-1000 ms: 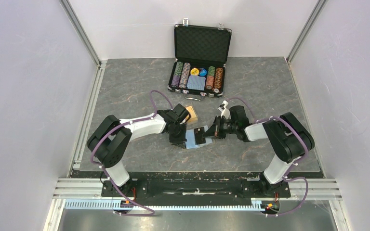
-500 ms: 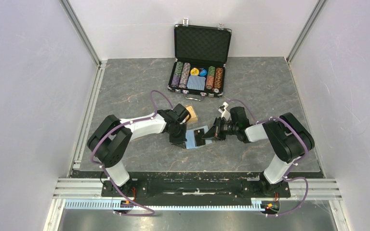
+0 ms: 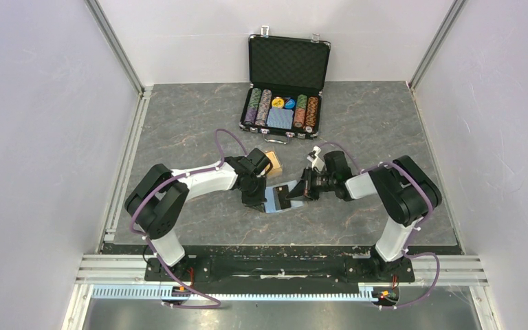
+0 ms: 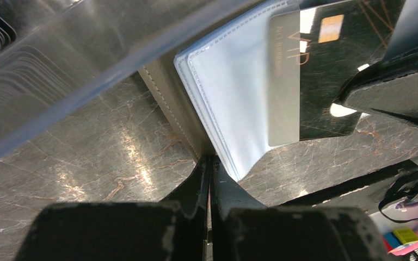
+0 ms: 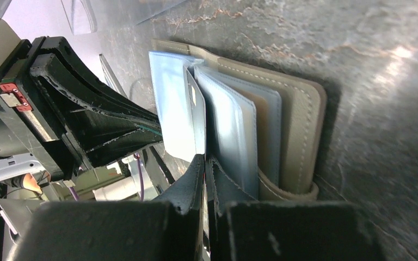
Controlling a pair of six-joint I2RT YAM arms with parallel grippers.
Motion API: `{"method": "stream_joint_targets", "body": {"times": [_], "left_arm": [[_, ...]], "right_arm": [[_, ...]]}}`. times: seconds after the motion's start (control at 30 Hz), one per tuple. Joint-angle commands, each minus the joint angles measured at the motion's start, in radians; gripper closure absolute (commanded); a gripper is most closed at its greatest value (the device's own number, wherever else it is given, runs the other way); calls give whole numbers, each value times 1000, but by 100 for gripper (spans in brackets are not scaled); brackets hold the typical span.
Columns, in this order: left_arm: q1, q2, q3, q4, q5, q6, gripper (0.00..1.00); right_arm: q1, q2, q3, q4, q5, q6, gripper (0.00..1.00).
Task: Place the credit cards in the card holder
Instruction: Insert the credit card into the card holder.
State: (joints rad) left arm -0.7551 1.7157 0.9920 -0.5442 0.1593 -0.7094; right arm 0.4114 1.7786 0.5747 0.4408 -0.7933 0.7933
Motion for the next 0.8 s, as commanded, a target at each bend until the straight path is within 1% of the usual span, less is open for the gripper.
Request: {"method": "stream_joint_targets", "body": {"times": [0.0, 0.43, 0.5, 0.63, 0.77], "left_arm": [[-12, 21, 25, 18, -7, 34, 97], [-12, 25, 27, 18, -7, 34, 97], [-12, 25, 27, 18, -7, 33, 97], [-13, 22, 28, 18, -8, 33, 98], [-14, 22, 34, 18, -7, 33, 98]], "right_arm": [[43, 45, 55, -75, -1, -46, 100], [128, 95, 146, -134, 0, -60, 100], [128, 83, 157, -170, 14, -84, 96], [128, 56, 191, -288, 55, -155, 82], [128, 28, 214, -362, 88, -199, 71]]}}
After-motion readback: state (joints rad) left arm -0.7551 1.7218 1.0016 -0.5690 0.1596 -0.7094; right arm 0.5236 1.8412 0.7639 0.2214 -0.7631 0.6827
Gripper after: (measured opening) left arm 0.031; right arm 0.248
